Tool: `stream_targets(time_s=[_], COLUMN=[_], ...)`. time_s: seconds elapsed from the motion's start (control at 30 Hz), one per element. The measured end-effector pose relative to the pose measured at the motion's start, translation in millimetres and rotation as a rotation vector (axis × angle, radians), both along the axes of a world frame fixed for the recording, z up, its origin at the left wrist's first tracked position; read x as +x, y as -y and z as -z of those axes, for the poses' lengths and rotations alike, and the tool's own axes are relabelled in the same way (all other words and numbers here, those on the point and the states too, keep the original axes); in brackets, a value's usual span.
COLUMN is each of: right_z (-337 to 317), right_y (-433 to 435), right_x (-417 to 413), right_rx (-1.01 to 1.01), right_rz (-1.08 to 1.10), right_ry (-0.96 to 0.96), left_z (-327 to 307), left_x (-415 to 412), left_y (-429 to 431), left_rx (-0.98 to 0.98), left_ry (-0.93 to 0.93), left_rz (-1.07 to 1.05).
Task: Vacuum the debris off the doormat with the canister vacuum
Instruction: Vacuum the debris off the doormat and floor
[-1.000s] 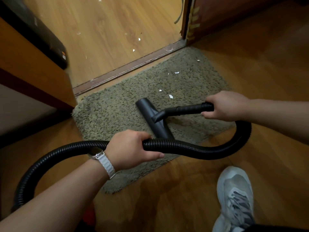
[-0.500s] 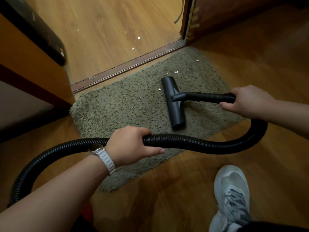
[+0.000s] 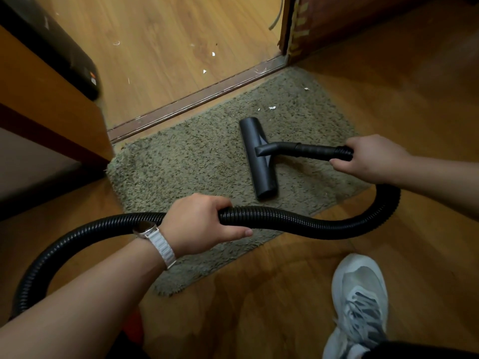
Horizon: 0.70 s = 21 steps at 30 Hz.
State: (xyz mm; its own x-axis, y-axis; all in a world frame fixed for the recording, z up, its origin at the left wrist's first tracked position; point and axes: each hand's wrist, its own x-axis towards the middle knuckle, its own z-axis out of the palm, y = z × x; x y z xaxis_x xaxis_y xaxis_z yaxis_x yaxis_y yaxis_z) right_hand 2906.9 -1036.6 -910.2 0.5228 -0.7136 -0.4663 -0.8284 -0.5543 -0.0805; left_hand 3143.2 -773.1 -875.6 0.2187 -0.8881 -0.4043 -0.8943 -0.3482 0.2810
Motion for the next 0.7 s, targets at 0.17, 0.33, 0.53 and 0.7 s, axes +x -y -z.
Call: stream_targets(time_s=[0.17, 0.33, 0.53, 0.7], right_z=[-5, -4, -6, -9], right_y=[-5, -17, -17, 1], right_x=[29, 40, 37, 25], right_rx=[0.012, 0.028, 0.007, -0.028], right_rz=[-0.149, -0.307, -0.299, -0.167], right_ry=[-0.023, -0.047, -0.047, -0.021], left_z=[0, 1, 1, 0], left_x=[1, 1, 3, 2], left_y=[-1, -3, -5, -2], left_rx=[0.009, 0.014, 0.003, -0.015], left_ry=[0.012, 0.031, 0.029, 0.020], left_rz=[0.010, 0.035, 0.047, 0.009])
